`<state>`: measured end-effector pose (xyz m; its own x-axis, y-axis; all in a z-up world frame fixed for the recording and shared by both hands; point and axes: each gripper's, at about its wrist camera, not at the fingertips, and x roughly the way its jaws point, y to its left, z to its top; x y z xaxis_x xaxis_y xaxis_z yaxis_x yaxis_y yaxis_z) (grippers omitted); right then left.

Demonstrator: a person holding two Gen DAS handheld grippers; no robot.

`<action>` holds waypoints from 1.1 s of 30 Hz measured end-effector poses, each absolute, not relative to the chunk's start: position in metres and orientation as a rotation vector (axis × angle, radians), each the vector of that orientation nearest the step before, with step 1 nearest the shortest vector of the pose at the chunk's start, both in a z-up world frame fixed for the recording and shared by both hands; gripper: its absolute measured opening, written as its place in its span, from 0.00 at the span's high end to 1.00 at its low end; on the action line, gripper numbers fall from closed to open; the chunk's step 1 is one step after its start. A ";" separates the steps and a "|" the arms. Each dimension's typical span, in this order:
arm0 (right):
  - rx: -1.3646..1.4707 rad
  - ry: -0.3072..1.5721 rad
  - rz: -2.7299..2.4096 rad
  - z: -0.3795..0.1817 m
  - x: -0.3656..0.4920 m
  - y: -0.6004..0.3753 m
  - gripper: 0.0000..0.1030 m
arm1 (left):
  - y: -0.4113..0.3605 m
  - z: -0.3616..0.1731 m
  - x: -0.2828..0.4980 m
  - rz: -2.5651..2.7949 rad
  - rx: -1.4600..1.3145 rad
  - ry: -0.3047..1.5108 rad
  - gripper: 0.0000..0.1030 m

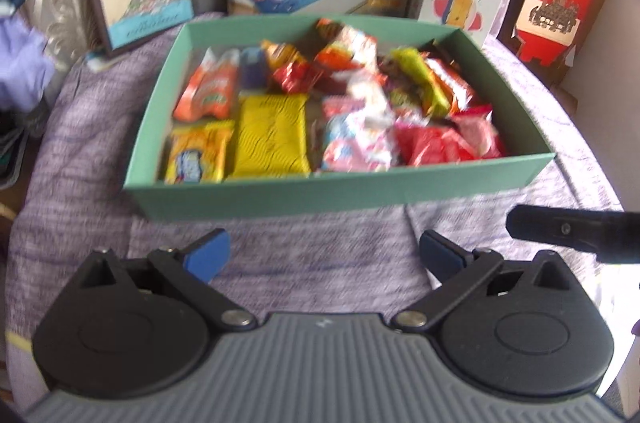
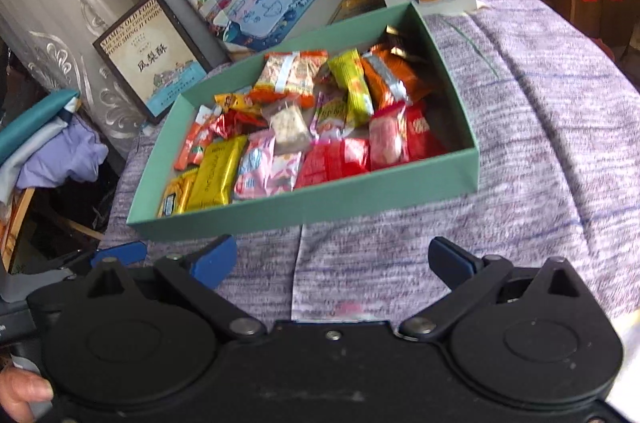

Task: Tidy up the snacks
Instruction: 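Grasp the clear jelly cup with right gripper while left grasps orange jelly, then lower both jellies into the green tray and open both grippers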

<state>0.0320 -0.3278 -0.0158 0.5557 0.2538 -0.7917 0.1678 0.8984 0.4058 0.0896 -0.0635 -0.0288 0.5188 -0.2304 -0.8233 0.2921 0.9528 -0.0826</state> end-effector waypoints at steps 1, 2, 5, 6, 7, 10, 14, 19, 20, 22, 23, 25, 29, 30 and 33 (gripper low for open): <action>0.466 1.004 0.053 -0.021 0.028 -0.324 0.00 | -0.057 -0.033 0.087 -0.305 0.061 0.986 0.00; 0.456 1.015 0.050 -0.025 0.024 -0.321 0.00 | -0.049 -0.038 0.083 -0.296 0.053 0.995 0.00; 0.427 1.046 0.043 -0.036 0.015 -0.311 0.05 | -0.030 -0.048 0.077 -0.264 0.039 1.018 0.00; 0.420 1.059 0.049 -0.040 0.013 -0.308 0.11 | -0.024 -0.051 0.074 -0.253 0.037 1.021 0.00; 0.412 1.067 0.054 -0.042 0.012 -0.307 0.15 | -0.018 -0.052 0.072 -0.242 0.038 1.019 0.00; 0.358 1.064 0.053 -0.046 0.007 -0.300 0.29 | 0.001 -0.054 0.066 -0.197 0.048 1.005 0.00; 0.250 1.064 0.055 -0.048 0.008 -0.290 0.66 | 0.032 -0.059 0.063 -0.121 0.018 0.996 0.00; 0.225 1.059 0.113 -0.045 0.011 -0.273 0.66 | 0.055 -0.071 0.068 -0.072 -0.016 1.019 0.14; 0.214 1.057 0.116 -0.045 0.012 -0.270 0.66 | 0.056 -0.072 0.070 -0.071 -0.020 1.028 0.20; 0.206 1.057 0.119 -0.045 0.016 -0.268 0.66 | 0.054 -0.072 0.073 -0.072 -0.017 1.021 0.23; 0.212 1.057 0.119 -0.045 0.017 -0.268 0.66 | 0.052 -0.071 0.074 -0.083 -0.012 1.014 0.26; 0.222 1.058 0.121 -0.046 0.019 -0.269 0.66 | 0.044 -0.071 0.076 -0.112 0.008 1.012 0.30; 0.220 1.056 0.124 -0.046 0.016 -0.269 0.66 | 0.030 -0.073 0.076 -0.136 0.056 0.999 0.57; 0.221 1.055 0.124 -0.046 0.016 -0.269 0.66 | 0.029 -0.073 0.075 -0.140 0.064 0.991 0.65; 0.224 1.055 0.122 -0.046 0.017 -0.269 0.66 | 0.029 -0.071 0.070 -0.157 0.055 0.983 0.66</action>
<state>0.0172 -0.2691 -0.0461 0.4896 0.2066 -0.8471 0.0075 0.9705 0.2411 0.0702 0.0291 -0.0713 0.5441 -0.1073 -0.8321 0.1567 0.9873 -0.0249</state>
